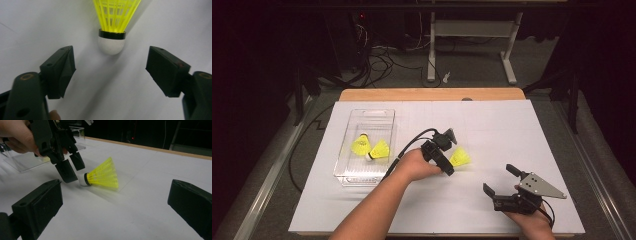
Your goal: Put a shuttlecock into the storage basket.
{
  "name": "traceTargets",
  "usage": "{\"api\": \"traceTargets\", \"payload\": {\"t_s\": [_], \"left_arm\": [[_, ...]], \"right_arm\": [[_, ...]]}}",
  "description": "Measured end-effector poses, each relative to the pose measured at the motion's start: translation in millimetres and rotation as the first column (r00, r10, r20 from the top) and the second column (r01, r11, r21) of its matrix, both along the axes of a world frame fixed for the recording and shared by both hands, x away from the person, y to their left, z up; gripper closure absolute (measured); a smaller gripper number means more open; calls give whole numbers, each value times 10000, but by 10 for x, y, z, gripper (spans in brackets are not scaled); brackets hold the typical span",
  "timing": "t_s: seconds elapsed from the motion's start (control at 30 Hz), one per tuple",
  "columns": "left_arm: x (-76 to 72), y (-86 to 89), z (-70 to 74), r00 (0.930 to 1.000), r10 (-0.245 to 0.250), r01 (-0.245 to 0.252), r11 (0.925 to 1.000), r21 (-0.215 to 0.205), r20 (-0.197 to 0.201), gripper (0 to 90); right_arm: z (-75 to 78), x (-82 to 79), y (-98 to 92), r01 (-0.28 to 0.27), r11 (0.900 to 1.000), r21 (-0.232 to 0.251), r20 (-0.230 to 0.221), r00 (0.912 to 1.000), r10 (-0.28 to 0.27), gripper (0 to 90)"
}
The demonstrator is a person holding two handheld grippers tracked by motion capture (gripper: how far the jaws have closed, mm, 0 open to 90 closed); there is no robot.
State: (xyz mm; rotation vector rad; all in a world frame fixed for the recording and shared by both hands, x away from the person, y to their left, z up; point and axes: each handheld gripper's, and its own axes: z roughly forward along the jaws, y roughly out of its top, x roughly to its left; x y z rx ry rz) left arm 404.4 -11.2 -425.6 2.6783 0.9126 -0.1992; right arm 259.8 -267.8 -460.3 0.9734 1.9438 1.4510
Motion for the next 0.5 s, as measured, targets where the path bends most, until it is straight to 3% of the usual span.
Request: {"api": "traceTargets", "payload": {"t_s": [0.33,0.5], "left_arm": [[42,-48,-50,9998,168,-169,9996,-235,-56,452],[42,-68,-72,9998,193,-194,9997,-144,-42,494]], "right_arm": [[1,-2,-4,9,10000,13,-19,10000,-9,5],[1,-4,-7,23,10000,14,-20,10000,-23,5]]}}
